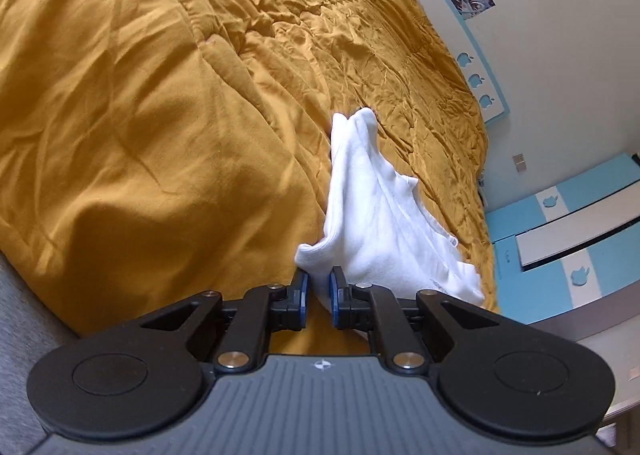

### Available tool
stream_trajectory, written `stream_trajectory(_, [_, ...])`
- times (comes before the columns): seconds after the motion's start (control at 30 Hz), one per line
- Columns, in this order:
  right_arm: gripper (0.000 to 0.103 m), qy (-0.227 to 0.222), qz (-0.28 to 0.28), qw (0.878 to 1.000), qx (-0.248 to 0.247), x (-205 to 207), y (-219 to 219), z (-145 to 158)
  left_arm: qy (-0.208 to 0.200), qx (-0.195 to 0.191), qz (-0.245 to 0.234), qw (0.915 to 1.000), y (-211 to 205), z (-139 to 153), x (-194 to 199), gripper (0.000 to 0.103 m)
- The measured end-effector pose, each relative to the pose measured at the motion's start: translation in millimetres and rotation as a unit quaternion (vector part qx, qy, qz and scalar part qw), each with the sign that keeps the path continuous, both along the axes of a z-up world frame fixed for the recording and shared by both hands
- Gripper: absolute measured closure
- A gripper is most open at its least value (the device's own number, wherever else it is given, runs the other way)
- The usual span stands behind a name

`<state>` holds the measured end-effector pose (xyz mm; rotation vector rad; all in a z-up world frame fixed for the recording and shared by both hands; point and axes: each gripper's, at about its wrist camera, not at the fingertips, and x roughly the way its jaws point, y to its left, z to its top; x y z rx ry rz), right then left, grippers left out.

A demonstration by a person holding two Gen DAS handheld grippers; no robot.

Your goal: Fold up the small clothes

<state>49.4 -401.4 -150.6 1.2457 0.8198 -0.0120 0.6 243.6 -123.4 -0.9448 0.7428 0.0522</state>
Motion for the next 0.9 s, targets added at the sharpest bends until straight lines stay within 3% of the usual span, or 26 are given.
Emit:
stream_trajectory(0.1, [0.092, -0.013, 0.004, 0.999, -0.04, -7.6, -9.6, 13.6, 0.002, 0.054, 0.009, 0.9985, 2.0, 12.7, -6.0, 0.082])
stream_trajectory(0.17, [0.092, -0.024, 0.003, 0.995, -0.099, -9.9, -11.0, 29.6, 0.001, 0.081, 0.022, 0.9965, 5.6, 20.6, -7.7, 0.073])
stream_trajectory(0.23, [0.092, -0.033, 0.005, 0.986, -0.166, -8.8, -11.0, 45.9, -0.009, 0.121, 0.026, 0.9923, 6.3, 35.1, -7.6, 0.05])
stream_trajectory(0.3, [0.091, -0.059, 0.023, 0.977, -0.205, -2.7, -8.4, 60.9, -0.033, 0.158, 0.012, 0.9868, 4.8, 50.5, -1.8, 0.036])
stream_trajectory(0.4, [0.078, -0.102, 0.062, 0.958, -0.26, 20.2, 2.4, 86.6, -0.063, 0.203, -0.012, 0.9771, 1.9, 72.2, 21.8, 0.022])
stream_trajectory(0.47, [0.058, -0.126, 0.1, 0.942, -0.296, 44.6, 17.5, 101.6, -0.075, 0.211, -0.039, 0.9738, 0.5, 80.5, 47.1, 0.019])
stream_trajectory(0.57, [0.045, -0.14, 0.157, 0.921, -0.329, 90.3, 41.6, 109.2, -0.092, 0.218, -0.083, 0.968, -4.4, 81.6, 99.6, 0.019])
stream_trajectory(0.67, [0.027, -0.139, 0.2, 0.907, -0.344, 139.3, 63.7, 100.9, -0.081, 0.265, -0.108, 0.9548, -18.0, 72.4, 152.2, 0.019])
stream_trajectory(0.77, [0.025, -0.126, 0.222, 0.898, -0.357, 183.5, 78.8, 85.1, -0.05, 0.264, -0.153, 0.9509, -27.9, 51.7, 199.3, 0.021])
stream_trajectory(0.9, [0.025, -0.095, 0.245, 0.902, -0.341, 232.9, 89.1, 54.9, -0.006, 0.267, -0.177, 0.9473, -37.9, 22.1, 237.3, 0.024])
